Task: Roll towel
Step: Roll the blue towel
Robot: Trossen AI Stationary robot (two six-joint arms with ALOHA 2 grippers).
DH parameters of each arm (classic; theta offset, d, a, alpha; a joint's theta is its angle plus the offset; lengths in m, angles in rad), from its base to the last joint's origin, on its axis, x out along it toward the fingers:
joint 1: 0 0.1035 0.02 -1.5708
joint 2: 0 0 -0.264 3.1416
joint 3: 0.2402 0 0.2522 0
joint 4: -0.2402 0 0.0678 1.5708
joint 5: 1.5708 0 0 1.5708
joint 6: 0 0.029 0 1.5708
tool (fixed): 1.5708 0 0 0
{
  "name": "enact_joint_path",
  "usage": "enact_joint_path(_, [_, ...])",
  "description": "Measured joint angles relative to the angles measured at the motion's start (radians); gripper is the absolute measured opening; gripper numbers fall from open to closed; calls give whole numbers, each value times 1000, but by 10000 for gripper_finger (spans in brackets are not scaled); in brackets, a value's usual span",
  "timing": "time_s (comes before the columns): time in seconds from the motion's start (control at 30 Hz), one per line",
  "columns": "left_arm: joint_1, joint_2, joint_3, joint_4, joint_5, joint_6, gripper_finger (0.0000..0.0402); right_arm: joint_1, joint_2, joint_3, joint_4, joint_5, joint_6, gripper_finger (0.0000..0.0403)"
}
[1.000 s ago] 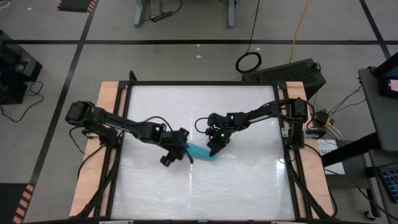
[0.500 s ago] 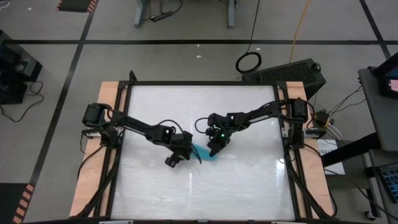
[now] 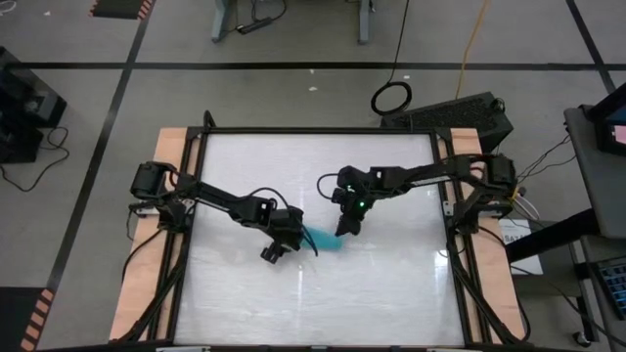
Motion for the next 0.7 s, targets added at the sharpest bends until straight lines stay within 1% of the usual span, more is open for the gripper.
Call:
enact_joint_path(0.13, [8,0,0,6,9,-26,279,53,-52,2,43,89,-112,174])
enact_joint_path(0.3, [10,0,-1,7,12,-26,279,149,-31,4,183,187,-227,167])
enact_joint_path(0.37, [10,1,-1,7,12,-26,279,179,-8,5,205,221,-264,162])
enact_joint_path(0.43, [10,1,-1,7,12,-26,279,198,20,3,223,248,-280,157])
enact_joint_path(0.6, [10,1,-1,7,12,-26,279,211,93,4,228,264,-283,143])
enact_joint_path(0.7, [10,1,-1,7,16,-26,279,211,144,4,229,268,-256,135])
